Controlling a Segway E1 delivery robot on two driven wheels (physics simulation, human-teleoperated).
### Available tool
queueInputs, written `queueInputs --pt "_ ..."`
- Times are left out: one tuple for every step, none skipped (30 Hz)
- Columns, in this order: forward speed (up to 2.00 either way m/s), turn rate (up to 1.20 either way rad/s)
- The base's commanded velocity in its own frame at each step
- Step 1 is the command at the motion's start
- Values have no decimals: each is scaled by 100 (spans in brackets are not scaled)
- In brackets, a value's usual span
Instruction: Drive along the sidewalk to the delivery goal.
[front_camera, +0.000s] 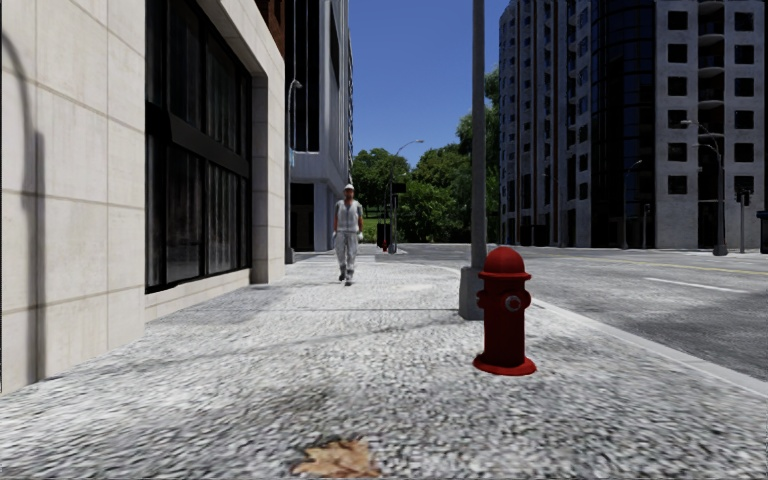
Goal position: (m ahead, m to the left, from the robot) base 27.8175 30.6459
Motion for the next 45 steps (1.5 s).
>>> queueInputs --pt "200 0" --pt "200 0" --pt "200 0" --pt "200 0" --pt "200 0" --pt "200 0" --pt "200 0" --pt "200 0" --pt "200 0" --pt "200 0" --pt "200 0" --pt "200 0" --pt "200 0" --pt "200 0" --pt "200 0" --pt "200 0" --pt "200 0" --pt "200 0" --pt "200 0" --pt "200 0" --pt "200 0" --pt "200 0" --pt "200 0" --pt "200 0" --pt "200 0" --pt "200 0" --pt "200 0" --pt "200 0" --pt "200 0" --pt "200 -7" --pt "200 -17" --pt "200 -32" --pt "200 -38" --pt "200 -38" --pt "200 -40" --pt "200 -41" --pt "200 -43" --pt "200 -44" --pt "200 -44" --pt "200 -44" --pt "200 -44" --pt "200 -44" --pt "200 -44" --pt "200 -44" --pt "200 -35"
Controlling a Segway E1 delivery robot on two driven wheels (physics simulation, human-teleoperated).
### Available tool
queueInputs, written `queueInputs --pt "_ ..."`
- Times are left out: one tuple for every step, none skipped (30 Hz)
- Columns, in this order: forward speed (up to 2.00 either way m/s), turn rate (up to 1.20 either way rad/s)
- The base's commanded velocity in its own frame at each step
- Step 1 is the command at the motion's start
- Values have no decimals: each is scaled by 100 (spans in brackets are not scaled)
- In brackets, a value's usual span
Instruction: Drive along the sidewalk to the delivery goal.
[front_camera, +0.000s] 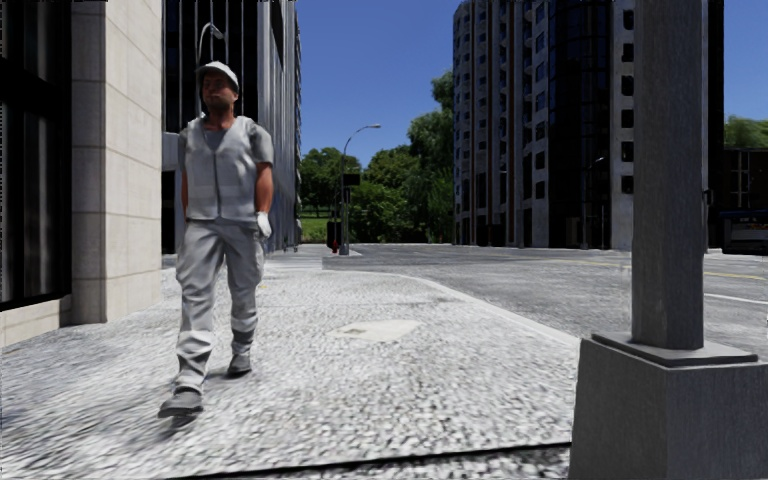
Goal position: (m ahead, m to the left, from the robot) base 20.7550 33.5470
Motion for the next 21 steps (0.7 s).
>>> queueInputs --pt "200 0" --pt "200 0" --pt "200 0" --pt "200 0" --pt "200 0" --pt "200 0" --pt "200 0" --pt "200 0" --pt "200 0" --pt "200 0" --pt "200 0" --pt "200 0" --pt "200 0" --pt "200 0" --pt "200 0" --pt "200 0" --pt "200 0" --pt "200 0" --pt "200 9" --pt "200 21" --pt "200 30"
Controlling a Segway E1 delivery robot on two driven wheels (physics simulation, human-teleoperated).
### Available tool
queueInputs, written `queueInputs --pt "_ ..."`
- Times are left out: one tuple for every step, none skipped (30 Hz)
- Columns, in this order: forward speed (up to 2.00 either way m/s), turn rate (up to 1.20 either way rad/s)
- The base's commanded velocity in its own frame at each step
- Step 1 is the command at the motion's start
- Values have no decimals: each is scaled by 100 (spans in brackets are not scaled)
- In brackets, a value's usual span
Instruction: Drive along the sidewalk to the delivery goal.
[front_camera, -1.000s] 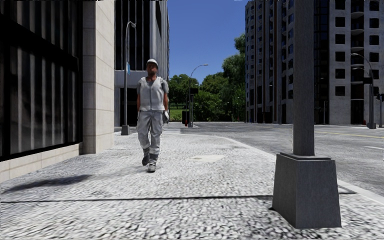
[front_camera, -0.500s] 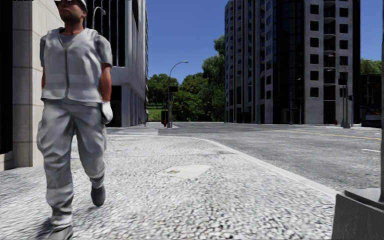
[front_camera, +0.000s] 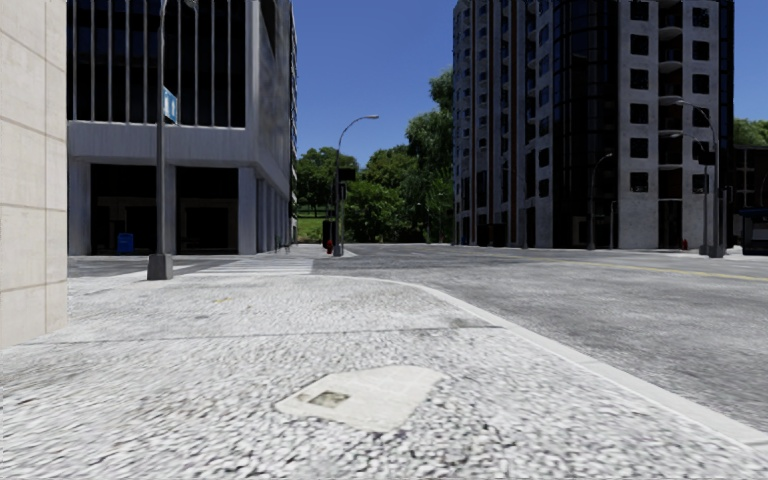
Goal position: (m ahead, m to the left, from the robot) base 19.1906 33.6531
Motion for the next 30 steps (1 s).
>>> queueInputs --pt "200 33" --pt "200 33" --pt "200 34" --pt "200 34" --pt "200 36" --pt "200 37" --pt "200 38" --pt "200 38" --pt "200 38" --pt "200 38" --pt "200 38" --pt "200 38" --pt "200 38" --pt "200 38" --pt "200 38" --pt "200 38" --pt "200 38" --pt "200 38" --pt "200 38" --pt "200 38" --pt "200 38" --pt "200 38" --pt "200 38" --pt "200 39" --pt "200 39" --pt "200 40" --pt "200 40" --pt "200 40" --pt "200 40" --pt "200 40"
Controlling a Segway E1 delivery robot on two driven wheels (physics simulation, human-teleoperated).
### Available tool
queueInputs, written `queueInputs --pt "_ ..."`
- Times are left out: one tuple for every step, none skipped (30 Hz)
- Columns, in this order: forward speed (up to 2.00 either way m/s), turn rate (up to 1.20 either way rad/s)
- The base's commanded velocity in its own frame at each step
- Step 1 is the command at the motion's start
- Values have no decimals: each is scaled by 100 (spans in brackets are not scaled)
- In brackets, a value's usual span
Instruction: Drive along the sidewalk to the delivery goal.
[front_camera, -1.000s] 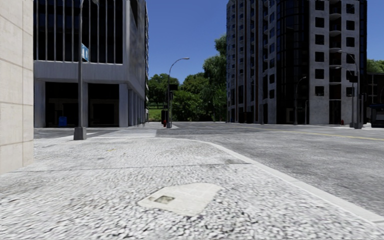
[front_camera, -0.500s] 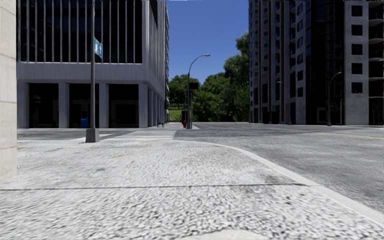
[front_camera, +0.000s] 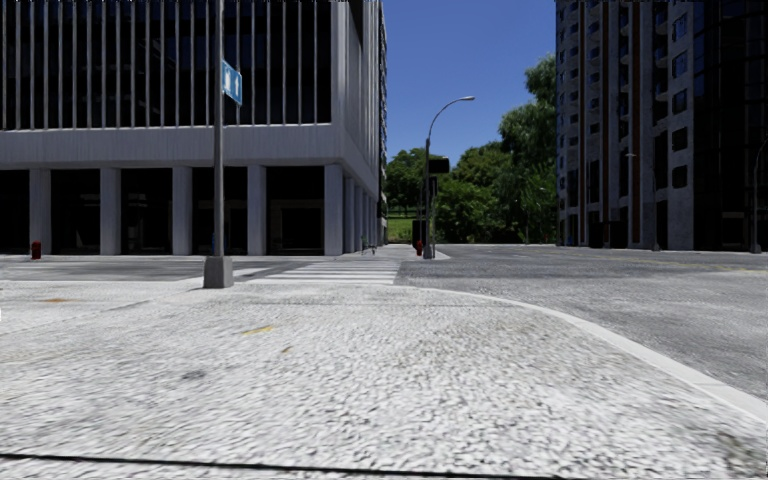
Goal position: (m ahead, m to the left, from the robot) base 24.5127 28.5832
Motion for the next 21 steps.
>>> queueInputs --pt "200 40" --pt "200 40" --pt "200 40" --pt "200 40" --pt "200 40" --pt "200 28" --pt "200 28" --pt "200 11" --pt "200 0" --pt "200 0" --pt "200 0" --pt "200 0" --pt "200 0" --pt "200 0" --pt "200 0" --pt "200 0" --pt "200 0" --pt "200 0" --pt "200 0" --pt "200 0" --pt "200 0"
